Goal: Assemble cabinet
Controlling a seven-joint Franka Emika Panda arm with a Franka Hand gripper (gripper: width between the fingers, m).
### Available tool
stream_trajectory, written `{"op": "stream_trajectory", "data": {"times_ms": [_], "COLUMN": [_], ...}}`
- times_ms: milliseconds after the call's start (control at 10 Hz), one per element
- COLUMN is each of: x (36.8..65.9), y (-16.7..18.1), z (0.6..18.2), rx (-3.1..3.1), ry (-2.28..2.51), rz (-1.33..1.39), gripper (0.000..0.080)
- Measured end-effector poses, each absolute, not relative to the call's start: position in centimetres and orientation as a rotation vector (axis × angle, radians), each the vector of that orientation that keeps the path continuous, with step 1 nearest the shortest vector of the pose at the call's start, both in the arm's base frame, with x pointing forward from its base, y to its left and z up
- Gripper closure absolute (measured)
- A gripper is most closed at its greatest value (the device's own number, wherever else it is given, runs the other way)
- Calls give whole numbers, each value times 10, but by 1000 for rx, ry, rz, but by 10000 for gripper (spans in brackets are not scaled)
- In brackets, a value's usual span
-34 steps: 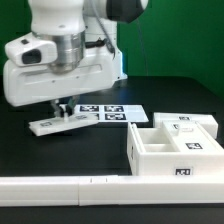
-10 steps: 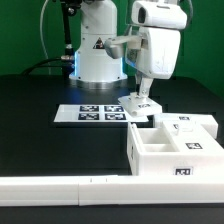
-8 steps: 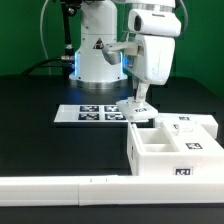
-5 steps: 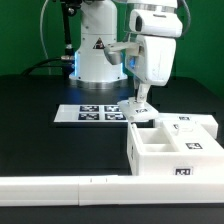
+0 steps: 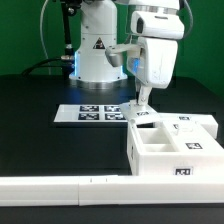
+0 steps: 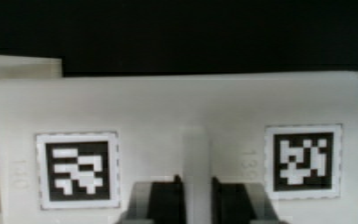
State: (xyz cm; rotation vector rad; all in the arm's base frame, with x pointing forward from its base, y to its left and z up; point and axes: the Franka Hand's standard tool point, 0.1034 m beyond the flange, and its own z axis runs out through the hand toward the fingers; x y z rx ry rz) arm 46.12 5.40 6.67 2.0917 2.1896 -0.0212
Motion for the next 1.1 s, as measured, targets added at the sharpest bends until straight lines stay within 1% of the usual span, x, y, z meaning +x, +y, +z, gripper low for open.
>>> {"op": "stream_trajectory", "data": {"times_ms": [400,900,1000,1100], "x": [467,489,491,490], "y": [55,59,57,47], "z": [67,68,67,65], "rx": [2106,2071,2061,1955], "ry": [2182,2187,2202,2328], "rz": [-48,-32,-54,-136], "gripper": [737,737,737,737]}}
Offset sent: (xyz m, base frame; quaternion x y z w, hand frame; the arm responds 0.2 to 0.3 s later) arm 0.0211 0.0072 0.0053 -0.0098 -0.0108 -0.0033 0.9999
